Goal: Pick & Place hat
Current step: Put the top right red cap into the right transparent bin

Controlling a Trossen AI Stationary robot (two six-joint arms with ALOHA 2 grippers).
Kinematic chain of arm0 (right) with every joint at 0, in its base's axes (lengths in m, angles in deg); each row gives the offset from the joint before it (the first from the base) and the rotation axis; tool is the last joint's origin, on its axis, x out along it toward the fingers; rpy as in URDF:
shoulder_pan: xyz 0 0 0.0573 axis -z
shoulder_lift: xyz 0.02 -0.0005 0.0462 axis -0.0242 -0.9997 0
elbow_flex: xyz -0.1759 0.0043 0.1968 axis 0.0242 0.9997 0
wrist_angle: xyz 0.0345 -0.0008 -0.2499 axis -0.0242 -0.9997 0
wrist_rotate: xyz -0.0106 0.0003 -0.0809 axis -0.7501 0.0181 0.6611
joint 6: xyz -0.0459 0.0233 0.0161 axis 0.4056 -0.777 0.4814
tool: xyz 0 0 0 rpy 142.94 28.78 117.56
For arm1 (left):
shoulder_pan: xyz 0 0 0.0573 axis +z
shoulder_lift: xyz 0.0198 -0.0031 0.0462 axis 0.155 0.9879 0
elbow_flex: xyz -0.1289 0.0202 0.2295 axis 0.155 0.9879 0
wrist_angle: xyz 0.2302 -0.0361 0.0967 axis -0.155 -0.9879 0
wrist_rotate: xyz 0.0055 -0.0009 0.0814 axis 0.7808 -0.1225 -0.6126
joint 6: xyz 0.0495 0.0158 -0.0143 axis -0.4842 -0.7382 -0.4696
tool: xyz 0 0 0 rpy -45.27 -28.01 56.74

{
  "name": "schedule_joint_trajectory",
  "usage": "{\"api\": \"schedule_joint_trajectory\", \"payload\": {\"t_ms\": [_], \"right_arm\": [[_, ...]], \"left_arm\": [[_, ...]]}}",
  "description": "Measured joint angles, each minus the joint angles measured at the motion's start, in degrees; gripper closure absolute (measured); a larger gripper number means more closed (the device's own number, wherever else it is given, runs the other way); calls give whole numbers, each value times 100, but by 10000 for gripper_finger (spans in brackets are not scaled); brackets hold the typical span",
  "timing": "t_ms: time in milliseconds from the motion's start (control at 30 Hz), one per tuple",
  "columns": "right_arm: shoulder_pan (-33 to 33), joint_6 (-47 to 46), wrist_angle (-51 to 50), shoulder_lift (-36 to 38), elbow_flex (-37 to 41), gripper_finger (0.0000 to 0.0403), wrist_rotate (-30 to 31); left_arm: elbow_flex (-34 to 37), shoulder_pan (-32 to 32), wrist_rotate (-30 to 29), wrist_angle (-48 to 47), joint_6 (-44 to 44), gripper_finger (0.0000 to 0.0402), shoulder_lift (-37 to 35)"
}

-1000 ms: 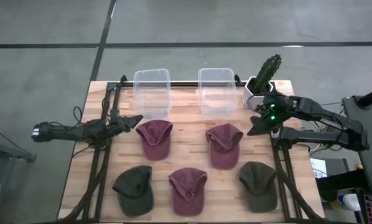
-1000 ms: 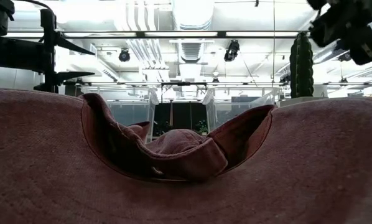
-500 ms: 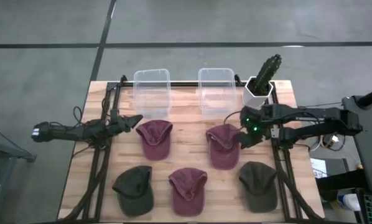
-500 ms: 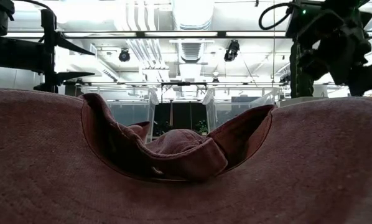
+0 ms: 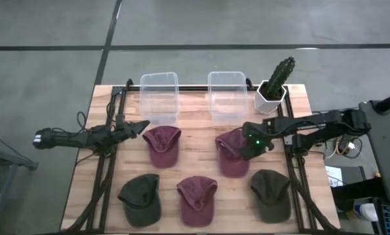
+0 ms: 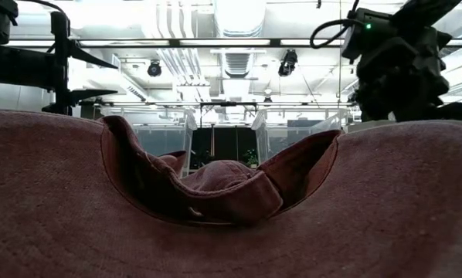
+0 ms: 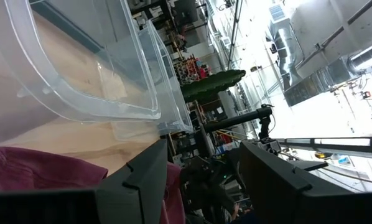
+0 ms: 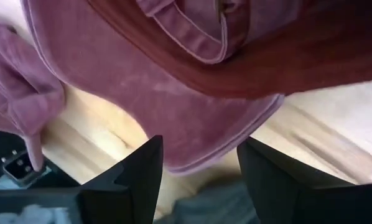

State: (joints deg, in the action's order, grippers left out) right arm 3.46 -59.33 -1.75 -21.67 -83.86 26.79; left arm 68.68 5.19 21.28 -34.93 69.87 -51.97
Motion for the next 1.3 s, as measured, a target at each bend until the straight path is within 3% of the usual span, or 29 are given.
{"api": "schedule_joint_trajectory", "payload": {"t_ms": [400, 733, 1300], "right_arm": [[2, 170, 302, -425, -2, 245, 244], [0, 351, 387, -244, -4, 381, 215], [-11, 223, 398, 348, -313, 389, 83]], "left_arm": [[0, 0, -42, 0, -2, 209, 2], [0, -1, -42, -2, -11, 209, 2], [0, 0, -42, -4, -11, 209, 2]]}}
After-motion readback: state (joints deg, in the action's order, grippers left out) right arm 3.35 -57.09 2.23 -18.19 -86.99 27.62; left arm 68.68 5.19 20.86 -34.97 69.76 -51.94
